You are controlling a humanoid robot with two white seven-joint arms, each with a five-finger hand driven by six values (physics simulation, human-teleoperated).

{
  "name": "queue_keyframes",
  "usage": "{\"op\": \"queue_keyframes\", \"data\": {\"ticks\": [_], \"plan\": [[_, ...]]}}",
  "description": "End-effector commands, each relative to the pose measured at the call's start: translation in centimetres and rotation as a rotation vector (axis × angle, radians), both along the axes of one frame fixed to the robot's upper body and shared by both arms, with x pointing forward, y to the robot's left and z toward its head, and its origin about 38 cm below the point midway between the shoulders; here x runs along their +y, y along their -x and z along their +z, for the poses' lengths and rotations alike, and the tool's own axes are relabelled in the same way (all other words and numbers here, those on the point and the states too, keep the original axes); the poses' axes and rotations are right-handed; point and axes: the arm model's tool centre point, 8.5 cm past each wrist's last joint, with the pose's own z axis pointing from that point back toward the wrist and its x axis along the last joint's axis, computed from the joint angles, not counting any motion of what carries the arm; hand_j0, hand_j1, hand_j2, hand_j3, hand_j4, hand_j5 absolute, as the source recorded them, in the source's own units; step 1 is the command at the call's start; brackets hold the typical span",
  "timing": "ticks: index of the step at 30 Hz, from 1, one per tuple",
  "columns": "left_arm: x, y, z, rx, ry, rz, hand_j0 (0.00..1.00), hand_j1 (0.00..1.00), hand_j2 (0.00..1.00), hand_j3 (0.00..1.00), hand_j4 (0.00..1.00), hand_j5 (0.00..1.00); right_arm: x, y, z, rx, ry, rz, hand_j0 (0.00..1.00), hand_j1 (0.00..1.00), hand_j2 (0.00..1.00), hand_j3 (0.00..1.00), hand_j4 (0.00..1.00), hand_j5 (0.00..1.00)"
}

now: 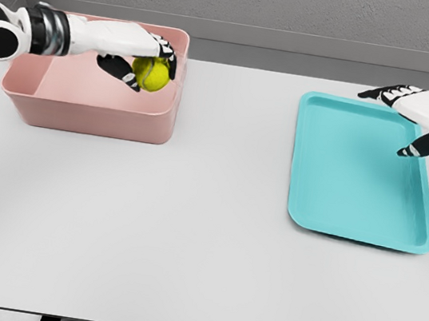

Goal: Put the tennis from the blue tray into the pink basket with both arms

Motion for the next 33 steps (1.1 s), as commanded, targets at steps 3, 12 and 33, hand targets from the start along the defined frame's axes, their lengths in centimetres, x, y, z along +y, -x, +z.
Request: {"op": "queue_keyframes", "data": {"ticks": [3,12,33], "plan": [[2.0,-1.7,-1.8,0.049,0.006,0.096,0.39,0.39,0.39,0.39,0.39,0.39,0.0,0.0,0.0,0.000,-0.004,-0.002,1.00,1.00,1.00,1.00,1.00,1.00],[3.2,-3.2,-2.0,0.059,0.059,0.178,0.66,0.66,0.66,0.66,0.66,0.66,0.0,0.0,-0.1,0.003,-0.003,-0.001,1.00,1.00,1.00,1.00,1.00,1.00],[3.2,1.6,2.2,-0.045,0.099,-0.102,1.00,1.00,1.00,1.00,1.00,1.00,0.1,0.0,0.0,0.001,-0.003,0.001,1.00,1.00,1.00,1.00,1.00,1.00]]}}
